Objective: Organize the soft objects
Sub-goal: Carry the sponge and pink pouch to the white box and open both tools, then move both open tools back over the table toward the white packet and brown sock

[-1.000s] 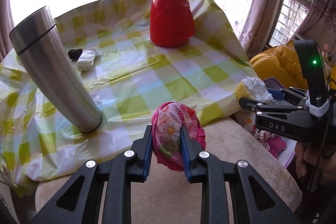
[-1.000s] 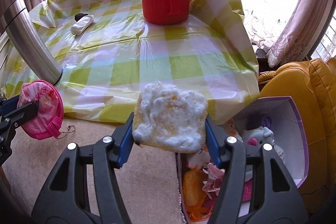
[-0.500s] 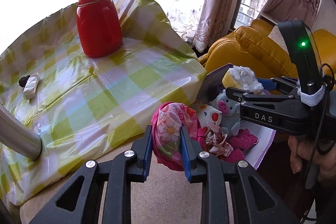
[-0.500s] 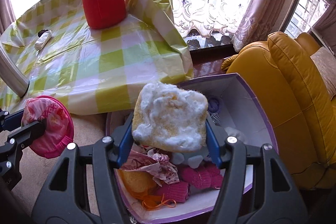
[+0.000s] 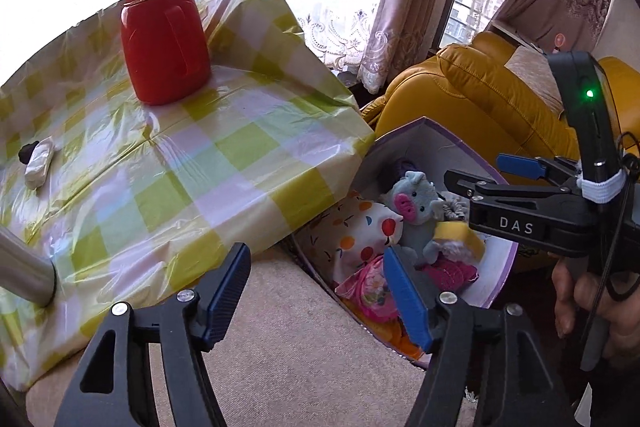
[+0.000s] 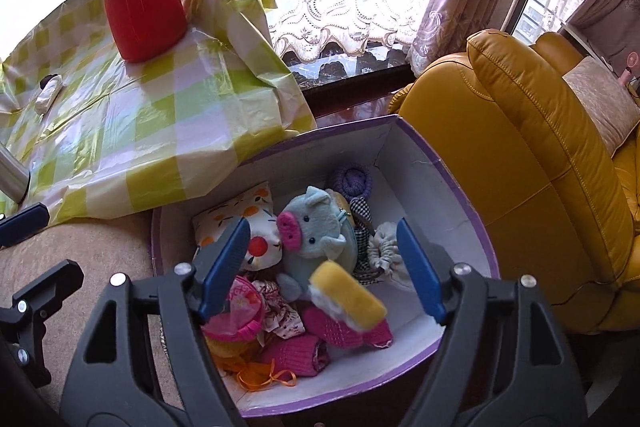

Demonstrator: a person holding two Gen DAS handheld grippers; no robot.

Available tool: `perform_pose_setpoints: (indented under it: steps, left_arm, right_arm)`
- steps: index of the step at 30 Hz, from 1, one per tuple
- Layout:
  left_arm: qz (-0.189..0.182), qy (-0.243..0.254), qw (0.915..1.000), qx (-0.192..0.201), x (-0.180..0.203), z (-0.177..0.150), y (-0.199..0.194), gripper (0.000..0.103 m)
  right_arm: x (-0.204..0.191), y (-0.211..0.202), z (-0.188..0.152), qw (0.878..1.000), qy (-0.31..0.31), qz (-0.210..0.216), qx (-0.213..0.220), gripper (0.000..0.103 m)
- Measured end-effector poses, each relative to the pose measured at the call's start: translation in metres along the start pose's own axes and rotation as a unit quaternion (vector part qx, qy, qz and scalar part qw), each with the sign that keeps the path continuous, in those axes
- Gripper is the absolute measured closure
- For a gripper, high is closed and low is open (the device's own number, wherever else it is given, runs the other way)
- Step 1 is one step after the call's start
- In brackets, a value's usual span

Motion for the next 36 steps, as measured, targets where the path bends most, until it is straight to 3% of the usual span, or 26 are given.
perform_pose_setpoints:
  steps: [8, 16, 26, 36]
  left_arm:
    - [0.106, -0.074, 0.9915, -0.002, -0.101, -0.041, -0.024, 0.034]
    - [0.206, -0.155, 0.9661, -0.001, -0.2, -0.091, -0.068, 0.033]
    - [0.242, -0.236, 0.9412, -0.002, -0.272, -0.133, -0.09, 0.033]
    - [0.246, -0.261, 0.9337, -0.004, -0.293, -0.144, -0.091, 0.033]
  right_arm:
    - [-0.055, 0.004, -0.002, 0.998, -0.041, 0.035, -0.008, 0.025]
    - [-0.125, 0.005, -0.001, 0.993, -0.09, 0.072, -0.01, 0.025]
    - [-0.193, 0.003, 0.002, 0.985, -0.143, 0.097, -0.008, 0.025]
    - [-0.232, 0.004, 0.005, 0.978, -0.174, 0.11, -0.011, 0.025]
Point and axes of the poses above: each gripper's, at about its wrist camera, not at the fingertips, and y roughly the way its jaws point, x to its right, z to its top, the point moved 9 cm from there along y, roughly the way its jaws point, and after that the axes turned 3 degrees about z, right-handed, at the moved point
